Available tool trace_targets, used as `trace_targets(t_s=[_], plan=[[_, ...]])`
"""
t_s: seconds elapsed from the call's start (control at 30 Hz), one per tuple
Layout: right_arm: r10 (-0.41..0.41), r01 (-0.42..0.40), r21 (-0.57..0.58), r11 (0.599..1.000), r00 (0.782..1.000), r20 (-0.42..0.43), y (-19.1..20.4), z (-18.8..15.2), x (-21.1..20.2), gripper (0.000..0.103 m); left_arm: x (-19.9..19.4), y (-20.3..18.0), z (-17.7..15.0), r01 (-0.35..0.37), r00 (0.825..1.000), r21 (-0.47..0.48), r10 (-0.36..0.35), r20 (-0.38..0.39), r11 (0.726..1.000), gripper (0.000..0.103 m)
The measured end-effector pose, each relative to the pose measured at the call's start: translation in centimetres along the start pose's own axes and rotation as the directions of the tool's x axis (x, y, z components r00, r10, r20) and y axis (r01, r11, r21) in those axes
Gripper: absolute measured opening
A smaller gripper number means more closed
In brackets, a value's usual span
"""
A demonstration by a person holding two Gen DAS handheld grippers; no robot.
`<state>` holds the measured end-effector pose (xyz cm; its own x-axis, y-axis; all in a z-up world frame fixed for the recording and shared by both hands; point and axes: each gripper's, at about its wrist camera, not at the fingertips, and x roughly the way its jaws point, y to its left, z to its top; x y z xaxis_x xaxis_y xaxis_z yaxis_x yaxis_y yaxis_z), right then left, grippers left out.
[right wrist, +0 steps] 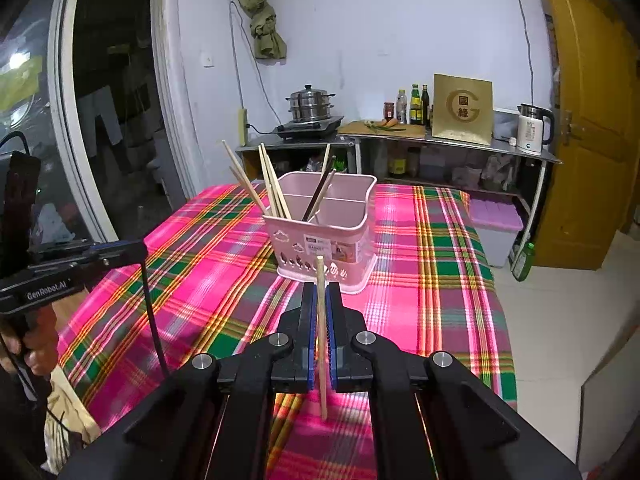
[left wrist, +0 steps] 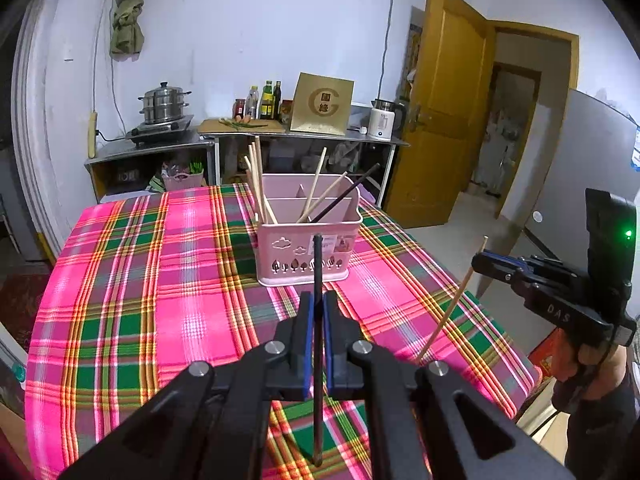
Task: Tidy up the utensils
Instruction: 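Lift the left tool's dark chopstick over the basket while the right tool carries its chopstick there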
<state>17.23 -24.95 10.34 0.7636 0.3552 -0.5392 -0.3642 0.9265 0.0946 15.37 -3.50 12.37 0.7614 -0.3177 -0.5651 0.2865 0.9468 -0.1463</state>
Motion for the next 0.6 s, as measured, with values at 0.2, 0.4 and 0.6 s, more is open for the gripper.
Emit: trace_targets(t_s=[0.2,0.4,0.6], plan=[[-0.018,0.018,-0.011,1.0,1.0,-0.002,0.4,-1.2,-2.0,0.004,-2.3,-0.3,-1.2,-0.004,1.0,0.018,0.004,0.019,1.0,0.005],[-0.035,0.034,-0.017,0.999,0.999,-0.011,0.8,-2.0,-3.1,0.004,-3.7,-0.5,-1.9,0.004,1.0,0.031,-0.005,0.03,1.0,0.005],[-0.043,0.043,-0.027,0.999,0.999,-0.015,1.2,-2.5,-3.8,0.004,-4.7,-0.4,-2.5,0.003,0.999,0.033,-0.004,0.036,0.999,0.005]])
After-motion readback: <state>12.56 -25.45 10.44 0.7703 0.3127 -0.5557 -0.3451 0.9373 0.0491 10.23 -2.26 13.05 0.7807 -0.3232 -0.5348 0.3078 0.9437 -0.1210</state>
